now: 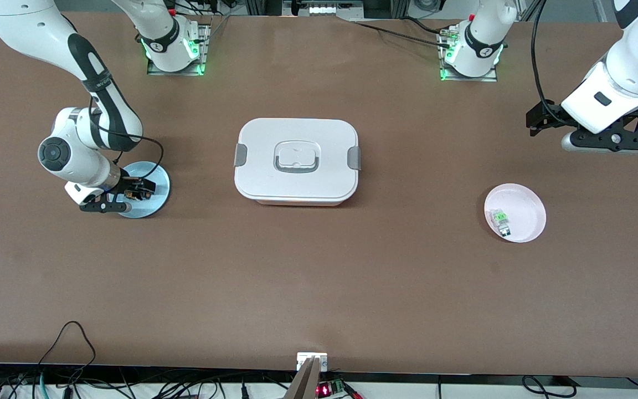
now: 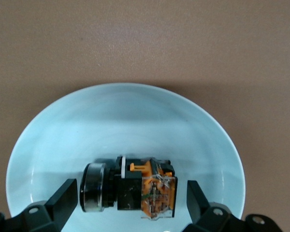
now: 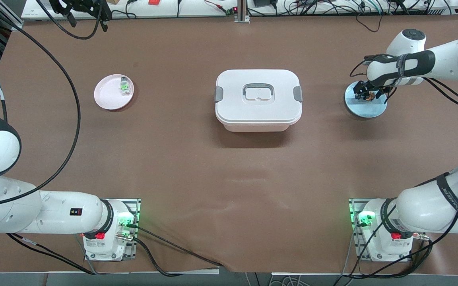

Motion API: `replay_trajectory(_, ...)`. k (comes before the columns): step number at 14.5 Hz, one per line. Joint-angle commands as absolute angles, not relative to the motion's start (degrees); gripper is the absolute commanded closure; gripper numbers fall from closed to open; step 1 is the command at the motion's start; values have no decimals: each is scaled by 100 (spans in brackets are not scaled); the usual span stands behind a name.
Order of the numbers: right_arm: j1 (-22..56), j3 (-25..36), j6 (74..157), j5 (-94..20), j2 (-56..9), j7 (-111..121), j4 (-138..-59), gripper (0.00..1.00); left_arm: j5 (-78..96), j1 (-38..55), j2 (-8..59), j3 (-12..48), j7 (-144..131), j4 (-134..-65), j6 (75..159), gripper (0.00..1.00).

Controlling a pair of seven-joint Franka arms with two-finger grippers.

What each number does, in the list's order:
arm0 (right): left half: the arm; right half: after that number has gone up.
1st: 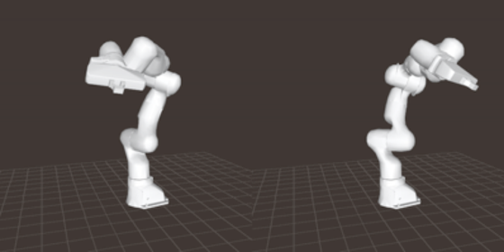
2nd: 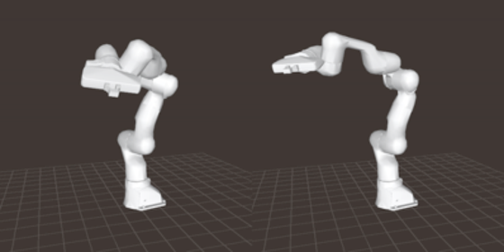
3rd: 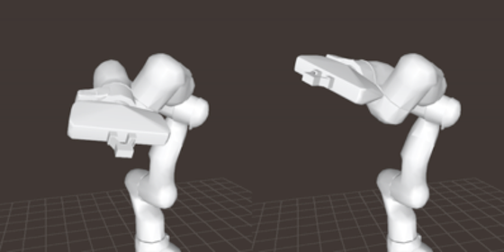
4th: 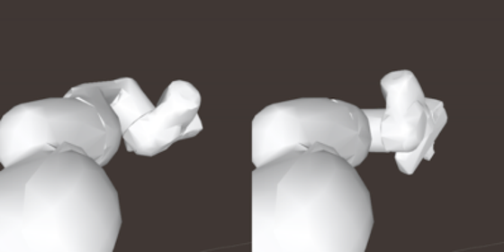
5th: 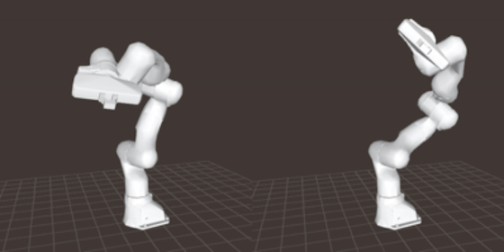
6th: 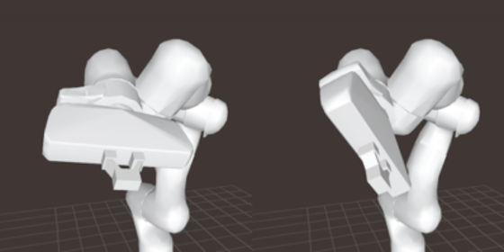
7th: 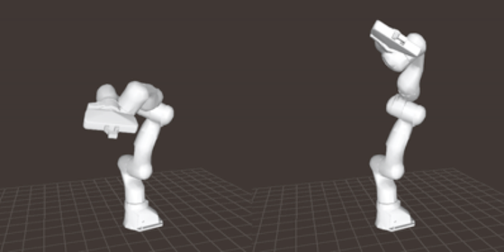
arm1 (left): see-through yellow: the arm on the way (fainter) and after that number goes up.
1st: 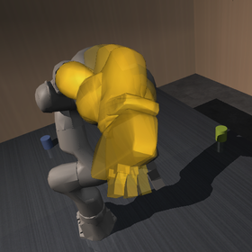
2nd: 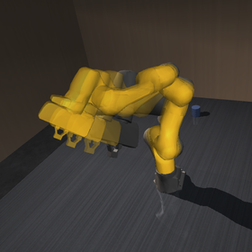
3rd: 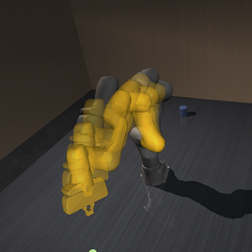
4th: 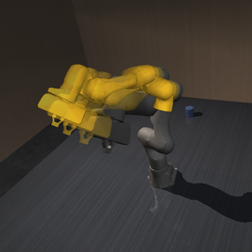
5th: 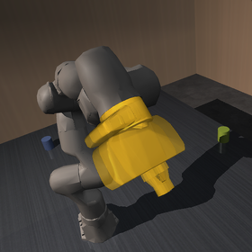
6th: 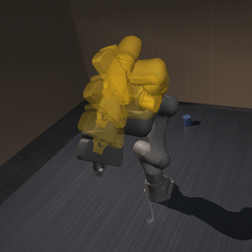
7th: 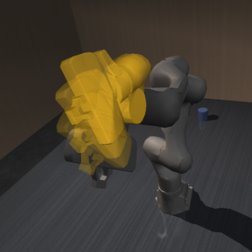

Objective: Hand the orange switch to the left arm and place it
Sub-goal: 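Lower the right gripper and close it on the orange switch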

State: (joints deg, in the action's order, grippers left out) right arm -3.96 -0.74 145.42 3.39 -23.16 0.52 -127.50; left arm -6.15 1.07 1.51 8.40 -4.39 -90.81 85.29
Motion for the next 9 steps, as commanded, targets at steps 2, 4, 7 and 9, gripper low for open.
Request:
replay_trajectory(2, -448, -114, 14537, 255, -2391, 149, -12674, 0, -492, 79, 220, 844, -519, -8886, 8394, 0)
replay_trajectory(4, -448, -114, 14546, 255, -2434, 141, -12674, 0, -492, 79, 228, 844, -519, -8895, 8394, 0)
replay_trajectory(7, -448, -114, 14572, 255, -2452, 149, -12665, 0, -492, 79, 228, 844, -519, -8894, 8394, 0)
replay_trajectory(9, -448, -114, 14572, 264, -2470, 167, -12656, 11, -492, 79, 220, 844, -519, -8895, 8394, 0)
